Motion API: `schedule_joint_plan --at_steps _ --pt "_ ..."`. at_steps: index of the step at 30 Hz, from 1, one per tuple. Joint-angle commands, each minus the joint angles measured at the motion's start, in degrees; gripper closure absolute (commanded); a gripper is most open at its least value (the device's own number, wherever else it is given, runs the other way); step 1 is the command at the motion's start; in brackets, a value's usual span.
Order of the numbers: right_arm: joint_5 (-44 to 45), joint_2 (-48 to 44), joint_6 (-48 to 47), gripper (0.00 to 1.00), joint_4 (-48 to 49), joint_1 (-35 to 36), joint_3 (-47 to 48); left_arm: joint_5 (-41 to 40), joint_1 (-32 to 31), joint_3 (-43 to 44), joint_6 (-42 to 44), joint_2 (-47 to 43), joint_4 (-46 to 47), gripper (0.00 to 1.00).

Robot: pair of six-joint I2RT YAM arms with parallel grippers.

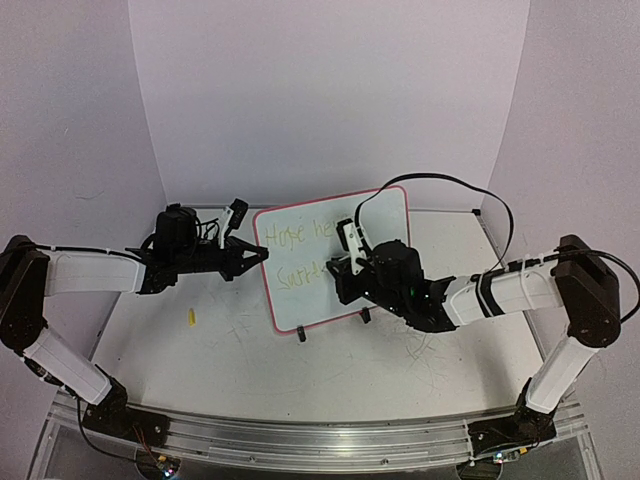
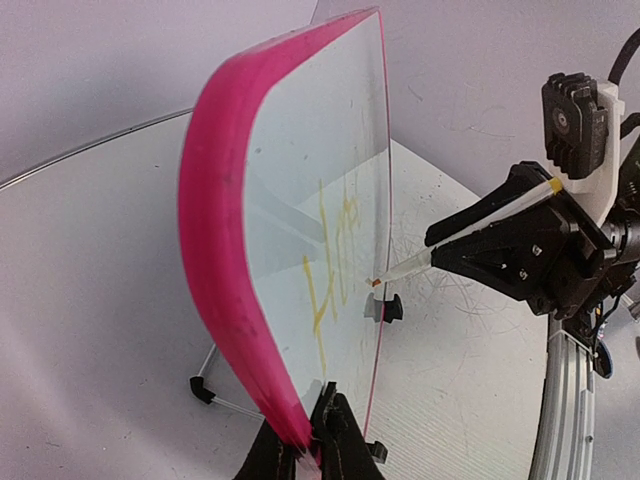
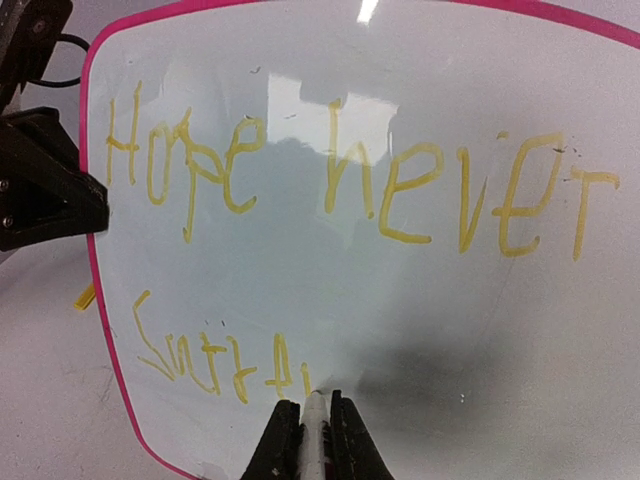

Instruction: Write a sentence on the whiteboard

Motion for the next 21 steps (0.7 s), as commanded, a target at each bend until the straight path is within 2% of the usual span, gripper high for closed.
schedule_joint_plan --at_steps 1,14,21 --pt "4.88 -0.53 0.95 1.00 2.15 -1.20 1.86 -6.72 0.36 0.90 7.00 0.41 -3.45 1.00" --pt "6.35 -2.87 1.89 1.00 1.27 -1.23 -0.76 -6.82 0.37 0.89 7.00 0.37 -3.44 1.00" --pt "4.19 -2.07 3.29 1.00 0.46 -1.13 -1.76 -6.73 0.33 0.97 7.00 0.43 -3.50 1.00"
